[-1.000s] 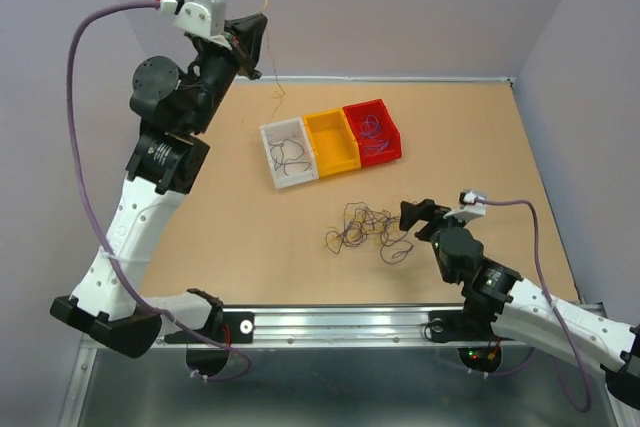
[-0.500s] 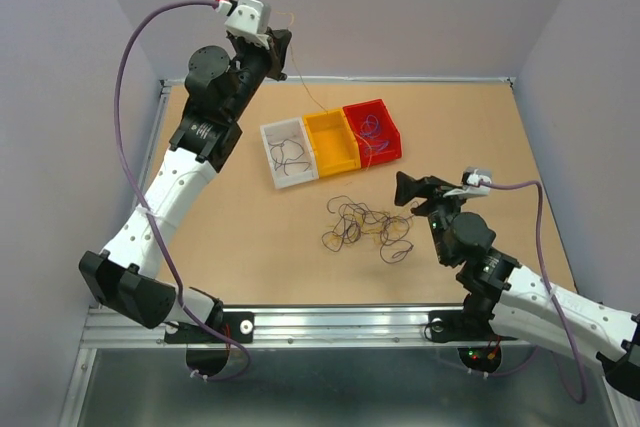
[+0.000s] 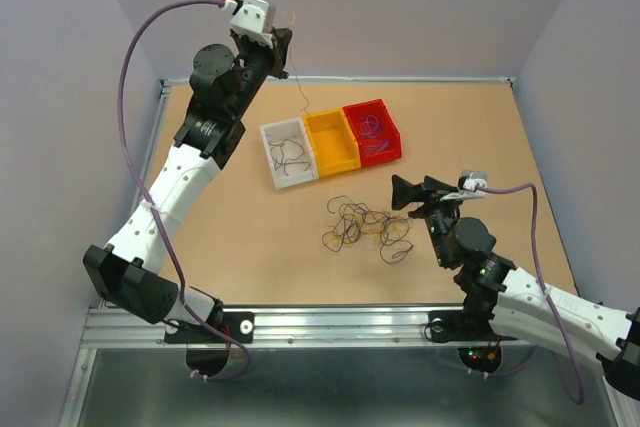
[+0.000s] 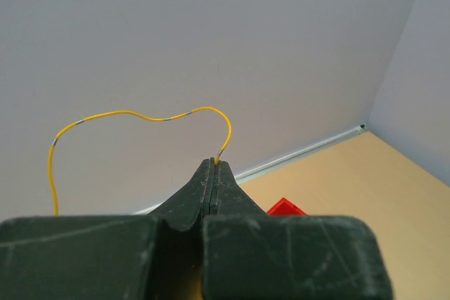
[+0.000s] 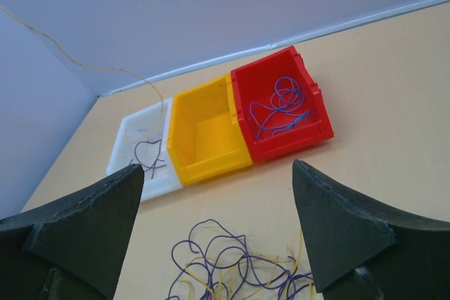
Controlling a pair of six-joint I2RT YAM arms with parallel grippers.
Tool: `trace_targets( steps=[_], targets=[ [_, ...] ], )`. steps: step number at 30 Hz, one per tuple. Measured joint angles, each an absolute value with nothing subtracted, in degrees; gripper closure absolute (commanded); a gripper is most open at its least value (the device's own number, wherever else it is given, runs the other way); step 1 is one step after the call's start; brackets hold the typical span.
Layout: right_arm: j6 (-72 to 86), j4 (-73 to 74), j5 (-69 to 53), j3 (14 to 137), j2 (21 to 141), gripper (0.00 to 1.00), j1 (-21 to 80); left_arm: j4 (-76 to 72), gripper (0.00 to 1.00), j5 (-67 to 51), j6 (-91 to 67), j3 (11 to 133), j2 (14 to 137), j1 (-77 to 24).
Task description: Untangle the cables
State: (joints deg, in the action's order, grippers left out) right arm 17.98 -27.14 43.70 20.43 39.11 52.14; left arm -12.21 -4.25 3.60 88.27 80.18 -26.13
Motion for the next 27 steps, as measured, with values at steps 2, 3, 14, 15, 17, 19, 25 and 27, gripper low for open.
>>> trace_targets(
  steps=[2,3,14,15,17,19,25,27],
  targets=[
    [17.8,-27.6,43.4,20.4,38.8,0.09,52.1,-12.2,1.00,-4.3,3.6,89.4,81.1,-26.2],
    [17.8,-27.7,43.2,20.4,38.6,0.09,52.1,-12.3,1.00,-4.3,3.7,90.3,81.7,-26.2],
    [17.7,-27.9,41.9,20.3,38.2,0.10,52.1,-9.3,1.00,-4.1,3.6,106.1,91.4,-26.2],
    [17.7,-28.0,41.8,20.2,38.2,0.10,52.1,-9.3,1.00,-4.0,3.7,106.5,91.8,-26.2],
    [17.7,-28.1,41.6,19.7,37.9,0.10,52.1,-9.1,1.00,-4.0,3.7,106.5,92.6,-26.2],
    [17.8,-28.0,41.5,19.4,37.5,0.10,52.1,-9.2,1.00,-3.9,4.1,106.1,93.4,-26.2],
    [17.8,-28.1,41.2,18.9,36.2,0.10,52.1,-10.9,1.00,-2.7,6.7,97.6,95.4,-25.8],
    [17.8,-28.2,41.1,18.9,36.0,0.10,52.1,-11.3,1.00,-2.8,7.3,94.2,96.0,-25.5]
  ],
)
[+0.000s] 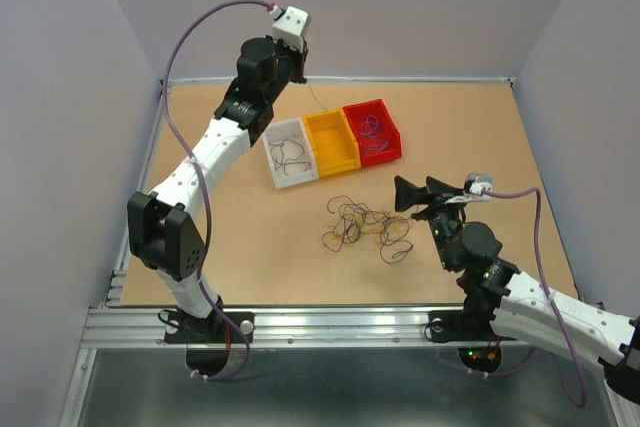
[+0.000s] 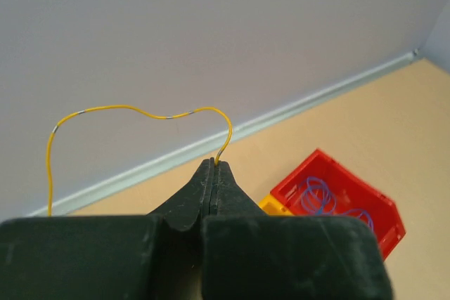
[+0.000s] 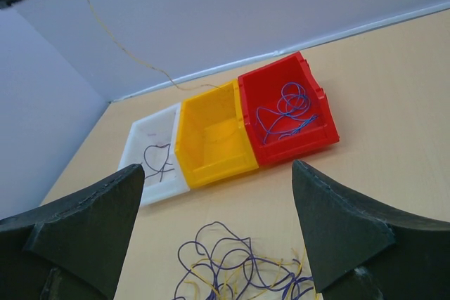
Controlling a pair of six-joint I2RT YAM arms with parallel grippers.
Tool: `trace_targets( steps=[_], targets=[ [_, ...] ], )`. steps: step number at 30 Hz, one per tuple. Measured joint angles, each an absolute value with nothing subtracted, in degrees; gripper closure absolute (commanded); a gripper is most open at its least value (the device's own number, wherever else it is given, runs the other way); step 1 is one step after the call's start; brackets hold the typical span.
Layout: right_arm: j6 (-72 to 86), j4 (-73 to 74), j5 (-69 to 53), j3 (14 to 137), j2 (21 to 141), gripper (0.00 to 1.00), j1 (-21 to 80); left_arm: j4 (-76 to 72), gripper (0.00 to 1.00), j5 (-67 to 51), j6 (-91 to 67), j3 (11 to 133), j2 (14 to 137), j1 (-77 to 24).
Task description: Untangle the cables
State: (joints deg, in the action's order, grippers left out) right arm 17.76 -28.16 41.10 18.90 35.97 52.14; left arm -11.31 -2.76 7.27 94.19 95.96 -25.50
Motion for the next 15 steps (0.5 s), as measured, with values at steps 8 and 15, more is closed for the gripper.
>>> trace_targets(
  steps=[8,15],
  targets=[
    [17.8,-28.3,40.6,18.9,36.1,0.10,52.1,-10.9,1.00,-8.6,10.1,84.5,96.3,-23.5],
    [17.8,-28.4,40.5,18.9,36.8,0.10,52.1,-8.0,1.00,-10.9,14.7,84.3,98.3,-27.2]
  ],
)
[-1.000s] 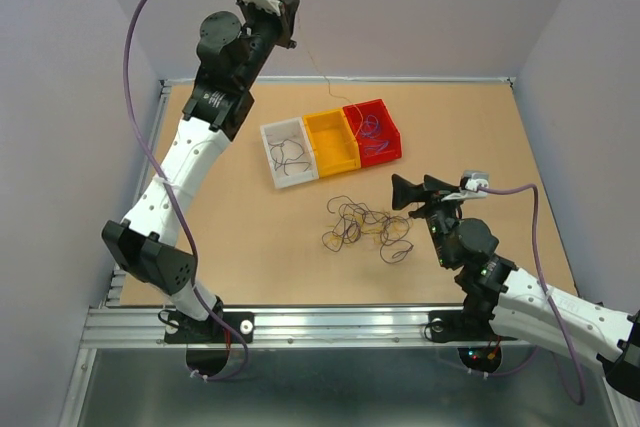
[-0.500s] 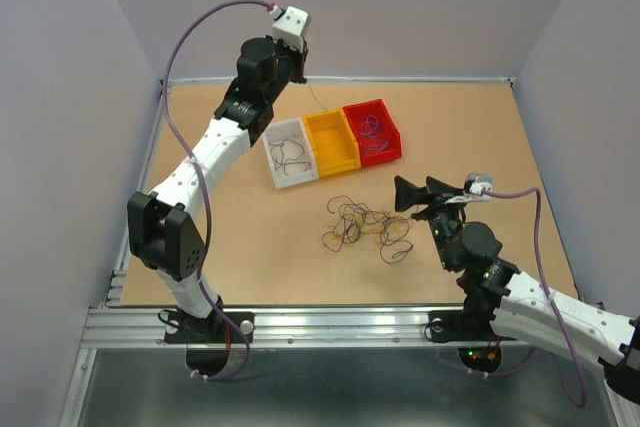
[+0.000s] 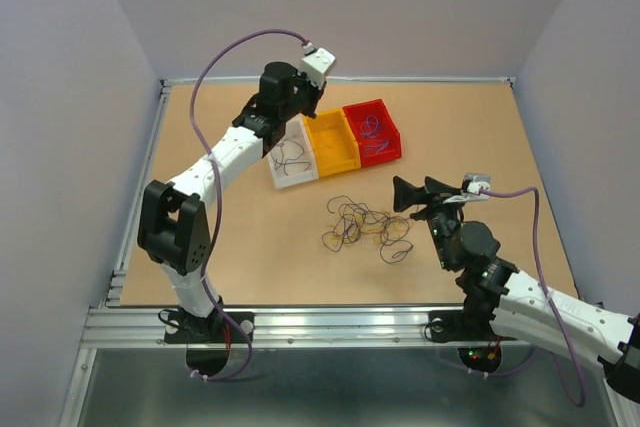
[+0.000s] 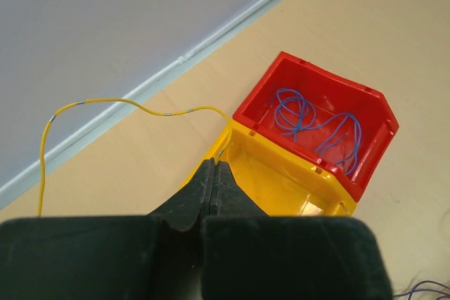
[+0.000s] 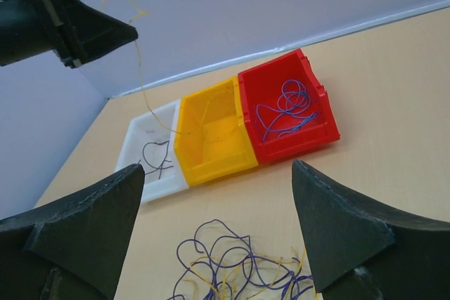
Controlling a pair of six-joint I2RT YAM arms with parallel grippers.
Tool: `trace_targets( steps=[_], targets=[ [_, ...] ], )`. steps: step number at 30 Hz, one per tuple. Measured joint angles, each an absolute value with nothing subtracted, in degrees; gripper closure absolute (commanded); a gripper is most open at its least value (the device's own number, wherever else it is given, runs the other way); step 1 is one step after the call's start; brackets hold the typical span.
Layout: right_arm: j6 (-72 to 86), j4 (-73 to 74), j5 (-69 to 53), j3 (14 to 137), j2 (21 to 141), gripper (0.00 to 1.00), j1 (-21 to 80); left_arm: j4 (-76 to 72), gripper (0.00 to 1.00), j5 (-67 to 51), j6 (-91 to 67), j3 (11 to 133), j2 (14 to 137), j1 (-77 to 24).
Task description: Untangle the cables
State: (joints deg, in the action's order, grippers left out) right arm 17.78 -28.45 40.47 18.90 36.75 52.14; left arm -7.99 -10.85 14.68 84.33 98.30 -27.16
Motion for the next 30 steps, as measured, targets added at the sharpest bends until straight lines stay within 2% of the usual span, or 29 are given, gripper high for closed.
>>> trace_targets(
  steps=[7,15,18,23,26,27,30],
  targets=[
    [17.8,-28.5,40.5,18.9,36.8,0.10,52.1,-3.5,1.00,-7.6,15.9,87.4,106.6,-30.6],
    [17.8,-28.6,40.4,18.9,36.7,0.10,52.1,0.7,1.00,1.7,16.9,86.7,111.2,-33.8],
    [17.8,-28.6,40.2,18.9,36.8,0.10,52.2,4.6,1.00,2.0,17.3,90.7,116.2,-34.8],
    [17.8,-28.6,40.1,18.9,36.8,0.10,52.1,14.2,0.99,-1.3,17.3,104.1,130.7,-35.4],
    [17.8,-28.7,40.0,18.9,36.8,0.10,52.1,16.4,0.86,-2.7,17.3,106.8,132.8,-35.6],
    [17.8,-28.7,40.0,18.9,36.8,0.10,52.1,17.3,0.79,-2.9,17.2,106.8,132.6,-35.6],
    [17.9,-28.7,40.0,18.9,36.9,0.10,52.1,17.8,0.69,-3.7,16.8,106.3,132.4,-35.1]
  ],
)
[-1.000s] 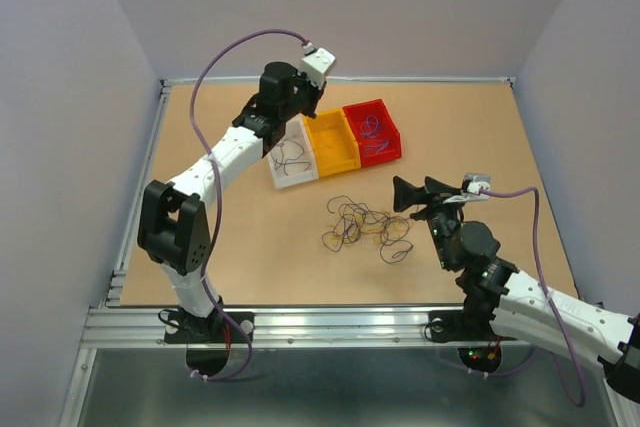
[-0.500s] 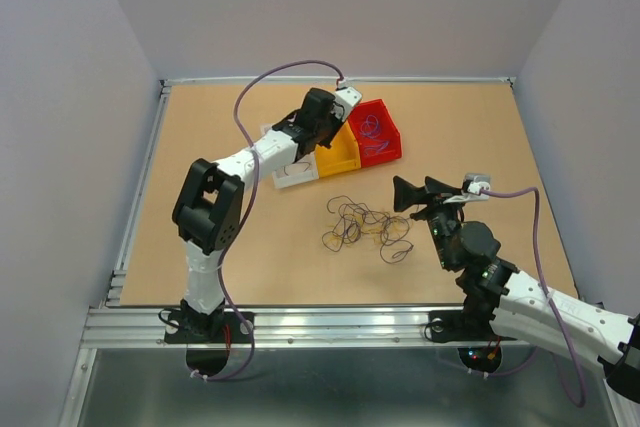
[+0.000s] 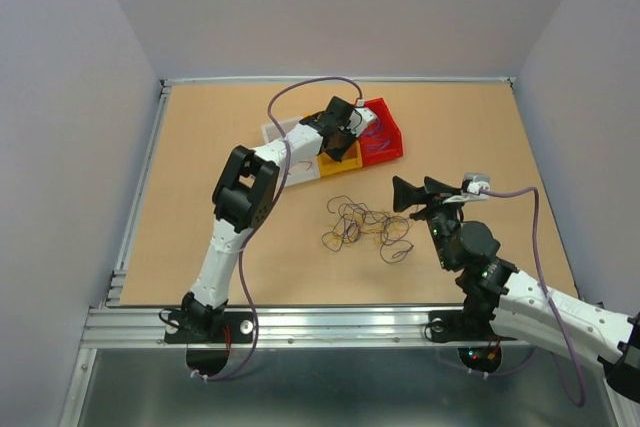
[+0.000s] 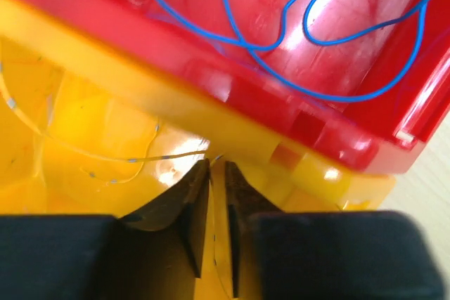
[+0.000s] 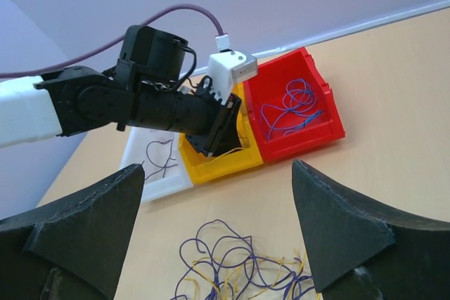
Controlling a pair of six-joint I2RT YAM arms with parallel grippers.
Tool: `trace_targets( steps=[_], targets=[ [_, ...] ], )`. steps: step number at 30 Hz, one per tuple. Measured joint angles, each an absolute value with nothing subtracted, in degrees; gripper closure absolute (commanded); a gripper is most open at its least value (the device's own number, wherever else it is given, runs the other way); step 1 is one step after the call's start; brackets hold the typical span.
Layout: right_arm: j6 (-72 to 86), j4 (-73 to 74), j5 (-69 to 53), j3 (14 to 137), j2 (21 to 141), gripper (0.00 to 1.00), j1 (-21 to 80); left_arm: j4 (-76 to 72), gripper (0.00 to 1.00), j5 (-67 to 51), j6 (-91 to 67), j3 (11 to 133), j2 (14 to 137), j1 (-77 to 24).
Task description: Untangle the cables
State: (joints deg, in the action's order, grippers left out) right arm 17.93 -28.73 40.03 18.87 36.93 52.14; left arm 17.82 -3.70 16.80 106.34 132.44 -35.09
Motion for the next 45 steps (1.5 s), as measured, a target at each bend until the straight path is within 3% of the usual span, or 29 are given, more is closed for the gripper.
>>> trace_targets(
  steps=[9,16,21,27,36,45],
  targets=[
    [18.4,-28.8,39.5,18.9,40.2,0.10,52.2,17.6,0.49,-6.0,15.9,98.8,121.3,-32.5],
    [18.4,-28.8,39.0,18.9,41.0,0.10,52.1,14.8,0.46,-7.7,15.7,97.3,113.1,-32.5],
    [18.7,-28.8,38.7,18.9,44.0,0.10,52.1,14.5,0.24,-10.2,17.5,93.2,110.0,-32.5],
    [19.2,-28.7,38.5,18.9,44.1,0.10,52.1,17.5,0.15,-14.4,25.6,83.8,105.1,-33.3],
    [19.3,-28.7,38.5,18.9,41.7,0.10,52.1,17.3,0.19,-12.5,30.8,80.0,102.5,-39.1],
    [19.3,-28.6,38.3,18.9,41.6,0.10,52.1,12.7,0.28,-4.9,30.8,79.9,103.1,-40.3]
  ],
)
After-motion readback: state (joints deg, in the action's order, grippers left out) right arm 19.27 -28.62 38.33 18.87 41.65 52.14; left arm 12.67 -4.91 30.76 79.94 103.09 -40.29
